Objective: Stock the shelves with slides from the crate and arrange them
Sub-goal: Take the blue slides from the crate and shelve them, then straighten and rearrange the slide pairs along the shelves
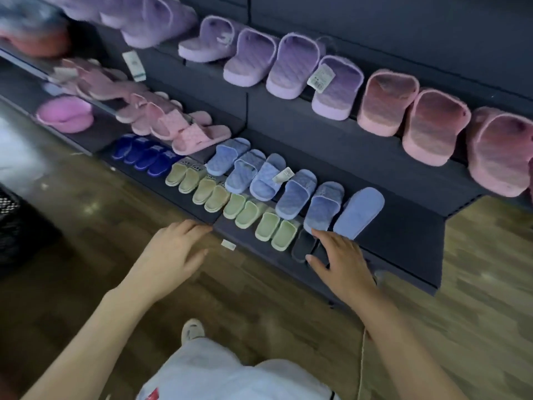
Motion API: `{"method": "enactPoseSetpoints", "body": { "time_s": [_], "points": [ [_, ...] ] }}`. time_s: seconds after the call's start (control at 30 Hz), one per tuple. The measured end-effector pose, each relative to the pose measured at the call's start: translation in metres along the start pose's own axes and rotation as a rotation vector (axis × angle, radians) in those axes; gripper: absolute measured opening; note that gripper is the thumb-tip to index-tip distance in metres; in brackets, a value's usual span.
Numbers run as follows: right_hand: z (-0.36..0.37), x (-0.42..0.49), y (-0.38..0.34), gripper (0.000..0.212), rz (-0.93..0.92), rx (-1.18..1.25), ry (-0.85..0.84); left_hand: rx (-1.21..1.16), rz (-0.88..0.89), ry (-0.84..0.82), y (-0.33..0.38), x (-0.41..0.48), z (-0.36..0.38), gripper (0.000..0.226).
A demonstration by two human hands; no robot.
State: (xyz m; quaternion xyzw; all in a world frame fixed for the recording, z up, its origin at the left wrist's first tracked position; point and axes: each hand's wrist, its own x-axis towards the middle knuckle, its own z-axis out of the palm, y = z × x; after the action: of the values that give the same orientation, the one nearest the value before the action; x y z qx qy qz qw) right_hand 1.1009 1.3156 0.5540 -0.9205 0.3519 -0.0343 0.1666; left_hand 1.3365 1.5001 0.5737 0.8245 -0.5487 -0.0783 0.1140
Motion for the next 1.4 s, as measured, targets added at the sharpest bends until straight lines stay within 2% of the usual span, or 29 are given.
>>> {"method": "enactPoseSetpoints", "body": {
  "time_s": [0.17, 0.3, 0.57, 0.77, 1.03, 1.1, 1.4],
  "points": [
    [0.013, 0.038, -0.068, 0.062, -0.154, -0.048, -0.102, 0.003, -0.138, 0.073, -0.060, -0.033, -0.020, 0.044],
    [0.029, 0.076, -0.131, 0.052, -0.253, -0.076, -0.141, 0.019, -0.246, 0.114, -0.118, -0.061, -0.037, 0.044],
    [0.087, 0.140, -0.304, 0.054, -0.499, -0.105, -0.224, 0.122, -0.474, 0.211, -0.261, -0.139, -0.086, 0.036],
    [0.112, 0.169, -0.395, 0.054, -0.611, -0.094, -0.290, 0.082, -0.663, 0.211, -0.319, -0.176, -0.103, 0.040],
    [0.141, 0.236, -0.467, 0.053, -0.768, -0.124, -0.361, 0.031, -0.837, 0.279, -0.372, -0.187, -0.097, 0.036],
    [0.149, 0.259, -0.488, 0.054, -0.811, -0.137, -0.381, 0.028, -0.892, 0.282, -0.389, -0.184, -0.098, 0.042],
    [0.172, 0.374, -0.579, 0.054, -0.962, -0.137, -0.461, -0.014, -1.088, 0.305, -0.474, -0.131, -0.120, 0.043]
  ]
}}
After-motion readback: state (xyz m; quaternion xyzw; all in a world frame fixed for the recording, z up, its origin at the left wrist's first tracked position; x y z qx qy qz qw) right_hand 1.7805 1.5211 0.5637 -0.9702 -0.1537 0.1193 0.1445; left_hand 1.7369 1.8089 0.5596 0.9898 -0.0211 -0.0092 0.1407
